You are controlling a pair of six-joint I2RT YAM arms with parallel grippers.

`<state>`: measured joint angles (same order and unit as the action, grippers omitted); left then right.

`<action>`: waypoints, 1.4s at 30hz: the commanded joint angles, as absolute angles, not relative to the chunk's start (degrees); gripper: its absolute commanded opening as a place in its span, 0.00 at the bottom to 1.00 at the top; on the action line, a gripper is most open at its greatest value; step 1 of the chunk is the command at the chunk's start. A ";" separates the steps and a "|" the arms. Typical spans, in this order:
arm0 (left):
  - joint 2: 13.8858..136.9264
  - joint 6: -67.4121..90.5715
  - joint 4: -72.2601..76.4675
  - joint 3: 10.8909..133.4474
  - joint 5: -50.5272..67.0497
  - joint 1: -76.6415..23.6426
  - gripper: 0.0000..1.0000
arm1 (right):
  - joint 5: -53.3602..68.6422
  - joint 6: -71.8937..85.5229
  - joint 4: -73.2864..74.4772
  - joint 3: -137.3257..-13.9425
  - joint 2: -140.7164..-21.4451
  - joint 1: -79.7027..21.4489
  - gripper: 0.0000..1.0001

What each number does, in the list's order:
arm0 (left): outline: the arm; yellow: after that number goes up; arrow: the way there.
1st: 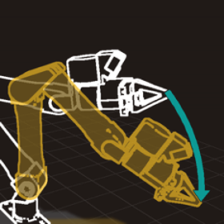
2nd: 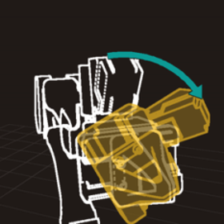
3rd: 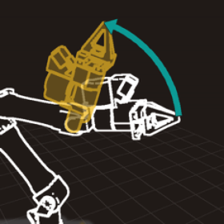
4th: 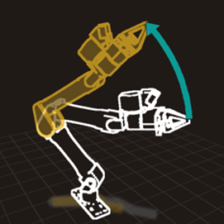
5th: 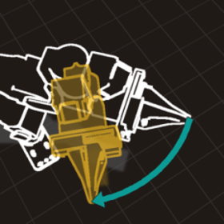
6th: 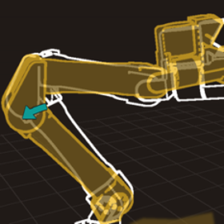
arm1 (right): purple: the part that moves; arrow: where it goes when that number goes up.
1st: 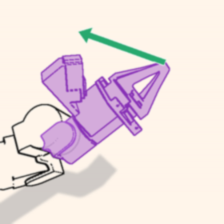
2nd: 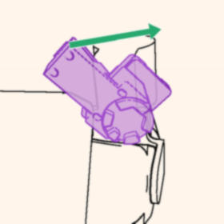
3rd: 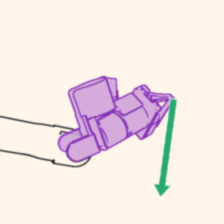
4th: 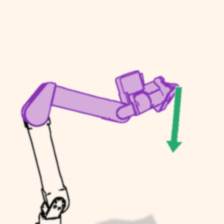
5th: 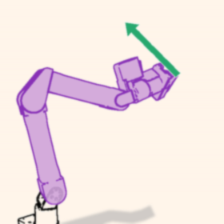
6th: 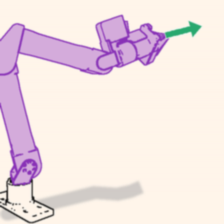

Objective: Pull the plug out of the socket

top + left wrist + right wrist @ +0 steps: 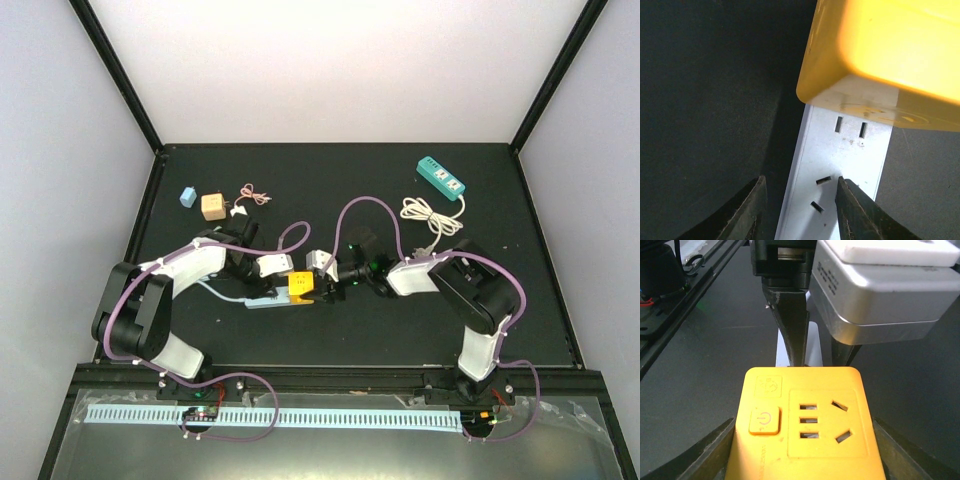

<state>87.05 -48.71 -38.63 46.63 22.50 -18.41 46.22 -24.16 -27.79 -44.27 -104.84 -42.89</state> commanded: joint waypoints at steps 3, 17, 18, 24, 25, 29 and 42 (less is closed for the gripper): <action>91.55 -48.26 -36.79 44.86 14.08 -19.33 0.40 | 45.30 -33.14 -23.34 -40.35 -100.49 -43.72 0.01; 92.16 -48.05 -37.21 45.31 12.40 -19.86 0.40 | 52.85 -15.68 -20.79 -45.88 -102.03 -41.58 0.01; 92.15 -48.07 -37.13 45.27 12.32 -19.86 0.40 | 53.21 -14.59 -21.28 -45.66 -101.86 -41.51 0.01; 92.11 -47.94 -37.02 45.18 12.17 -19.86 0.40 | 54.77 -9.06 -24.77 -45.04 -101.13 -41.11 0.01; 92.11 -47.89 -37.05 45.13 12.13 -19.86 0.40 | 54.13 -9.69 -25.26 -44.39 -100.54 -41.29 0.01; 92.09 -47.67 -36.97 45.15 12.07 -19.86 0.40 | 50.16 -19.08 -24.50 -41.64 -96.81 -42.24 0.01; 92.72 -47.29 -37.52 45.67 11.15 -20.51 0.40 | 49.37 -23.87 -18.98 -41.90 -92.12 -42.92 0.01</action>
<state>89.38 -46.26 -37.01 47.75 25.58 -21.15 40.82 -27.51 -19.62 -39.27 -94.78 -43.62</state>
